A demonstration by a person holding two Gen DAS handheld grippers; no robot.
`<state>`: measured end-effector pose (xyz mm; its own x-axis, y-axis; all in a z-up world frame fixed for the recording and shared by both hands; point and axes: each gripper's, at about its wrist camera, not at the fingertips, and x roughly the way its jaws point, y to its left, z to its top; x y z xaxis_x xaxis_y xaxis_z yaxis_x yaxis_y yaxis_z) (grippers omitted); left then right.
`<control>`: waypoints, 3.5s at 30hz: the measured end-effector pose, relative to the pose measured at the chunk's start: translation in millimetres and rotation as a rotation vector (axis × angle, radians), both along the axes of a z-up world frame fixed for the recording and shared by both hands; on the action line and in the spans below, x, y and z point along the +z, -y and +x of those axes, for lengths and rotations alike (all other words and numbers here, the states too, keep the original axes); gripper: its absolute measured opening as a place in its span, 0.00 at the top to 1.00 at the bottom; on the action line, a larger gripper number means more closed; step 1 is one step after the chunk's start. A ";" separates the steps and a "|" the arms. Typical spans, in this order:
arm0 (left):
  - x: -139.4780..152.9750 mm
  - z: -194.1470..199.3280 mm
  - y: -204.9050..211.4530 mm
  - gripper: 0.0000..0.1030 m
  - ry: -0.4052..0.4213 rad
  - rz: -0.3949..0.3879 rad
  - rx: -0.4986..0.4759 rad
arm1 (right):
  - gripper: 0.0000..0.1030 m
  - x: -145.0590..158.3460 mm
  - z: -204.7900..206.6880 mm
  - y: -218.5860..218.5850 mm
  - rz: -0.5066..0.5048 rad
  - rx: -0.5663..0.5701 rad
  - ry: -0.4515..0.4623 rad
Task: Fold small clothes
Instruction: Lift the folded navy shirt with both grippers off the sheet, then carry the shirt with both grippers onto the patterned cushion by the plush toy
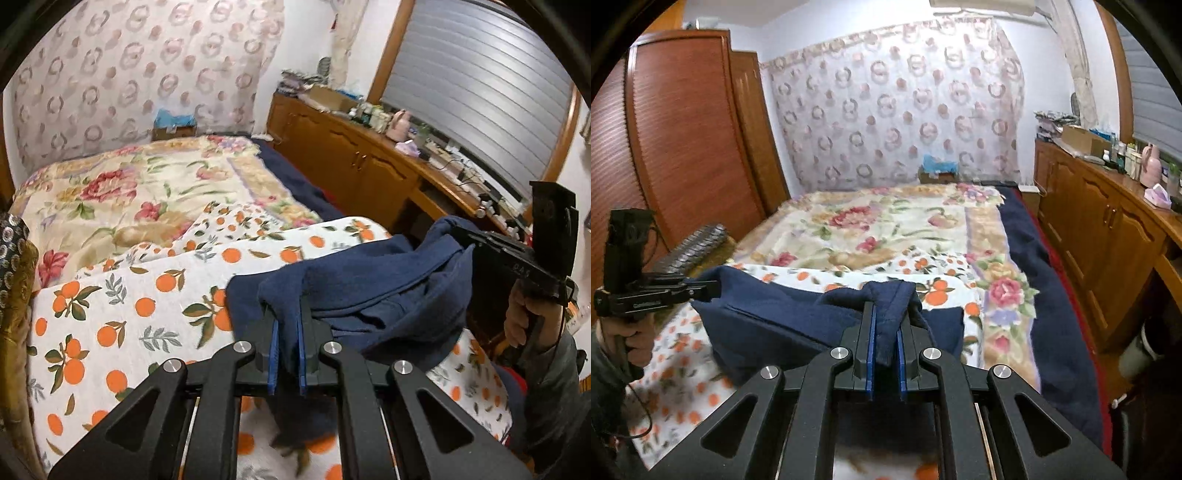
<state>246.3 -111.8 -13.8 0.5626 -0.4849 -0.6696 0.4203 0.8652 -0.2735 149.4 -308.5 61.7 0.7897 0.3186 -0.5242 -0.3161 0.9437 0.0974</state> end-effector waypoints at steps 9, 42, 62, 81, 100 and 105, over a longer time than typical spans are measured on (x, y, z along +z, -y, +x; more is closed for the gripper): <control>13.3 -8.5 -12.8 0.29 0.058 0.010 0.003 | 0.62 26.4 -5.3 -6.1 0.003 -0.066 0.021; -48.6 48.5 2.5 0.22 -0.052 0.141 0.033 | 0.89 -1.5 18.5 0.7 -0.039 -0.012 -0.127; -49.5 53.6 11.8 0.45 -0.133 0.001 -0.069 | 0.37 -24.4 53.7 4.7 0.030 0.026 -0.262; 1.2 17.7 5.9 0.87 0.011 -0.095 -0.116 | 0.83 -20.6 35.3 -12.7 0.012 0.025 -0.148; 98.1 -66.7 -80.0 0.88 0.273 -0.097 0.030 | 0.84 36.3 -10.1 -73.8 0.004 0.147 0.133; 113.5 -87.3 -132.2 0.88 0.324 -0.061 0.155 | 0.84 48.7 4.9 -123.4 -0.010 0.267 0.192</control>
<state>159.0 20.4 99.7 0.8108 -0.4112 -0.4166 0.3590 0.9115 -0.2008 154.3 -185.2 110.3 0.7640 0.5232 -0.3776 -0.5640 0.8258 0.0031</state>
